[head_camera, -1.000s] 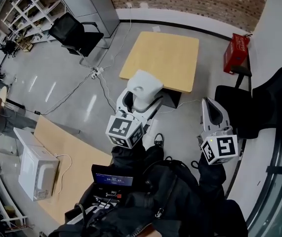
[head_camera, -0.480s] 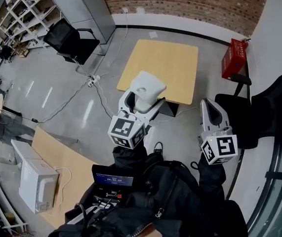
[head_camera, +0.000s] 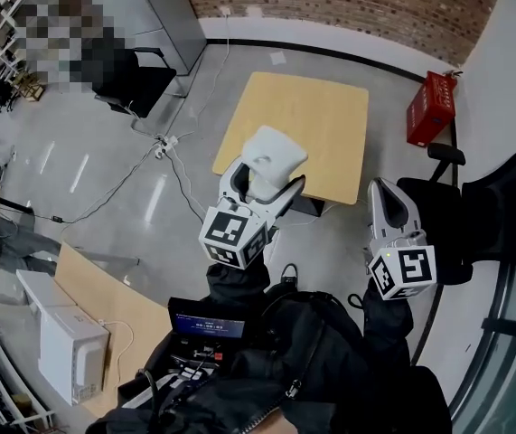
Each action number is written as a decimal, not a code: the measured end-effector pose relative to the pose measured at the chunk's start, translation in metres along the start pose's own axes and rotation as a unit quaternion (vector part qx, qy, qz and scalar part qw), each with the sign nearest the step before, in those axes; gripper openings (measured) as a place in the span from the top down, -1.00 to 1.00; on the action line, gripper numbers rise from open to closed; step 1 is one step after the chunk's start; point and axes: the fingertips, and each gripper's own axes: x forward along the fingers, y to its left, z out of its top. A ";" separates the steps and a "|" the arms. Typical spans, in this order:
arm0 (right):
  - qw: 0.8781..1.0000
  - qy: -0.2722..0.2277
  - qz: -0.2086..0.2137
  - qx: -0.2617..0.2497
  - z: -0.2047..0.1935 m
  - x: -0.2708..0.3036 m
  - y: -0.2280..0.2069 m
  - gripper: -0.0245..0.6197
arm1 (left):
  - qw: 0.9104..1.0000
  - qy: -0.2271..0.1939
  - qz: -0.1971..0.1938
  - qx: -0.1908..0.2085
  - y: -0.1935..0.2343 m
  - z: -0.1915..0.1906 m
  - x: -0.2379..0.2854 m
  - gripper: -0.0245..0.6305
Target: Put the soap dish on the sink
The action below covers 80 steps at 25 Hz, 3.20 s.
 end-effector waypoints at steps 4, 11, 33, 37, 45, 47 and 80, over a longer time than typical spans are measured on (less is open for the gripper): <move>1.000 0.006 -0.010 -0.001 -0.002 0.023 0.001 0.91 | 1.000 0.004 -0.012 -0.005 0.020 -0.002 0.016 -0.51; 1.000 0.006 -0.021 0.006 -0.003 0.054 0.005 0.91 | 0.999 0.010 -0.031 -0.006 0.048 -0.007 0.039 -0.51; 1.000 0.009 0.028 0.005 0.000 0.131 -0.025 0.91 | 1.000 0.020 0.010 -0.012 0.093 -0.007 0.091 -0.51; 0.999 0.007 0.031 0.009 0.001 0.139 -0.051 0.91 | 0.999 0.027 0.013 -0.012 0.087 -0.008 0.116 -0.51; 0.999 0.017 0.036 0.031 -0.013 0.156 -0.096 0.91 | 0.998 0.051 0.020 -0.013 0.079 -0.024 0.160 -0.51; 0.998 0.022 0.039 0.038 -0.019 0.159 -0.105 0.91 | 0.998 0.064 0.025 -0.013 0.080 -0.033 0.168 -0.51; 0.969 0.227 -0.005 0.101 -0.187 0.197 -0.139 0.91 | 0.886 0.463 -0.012 -0.004 0.147 -0.404 0.223 -0.51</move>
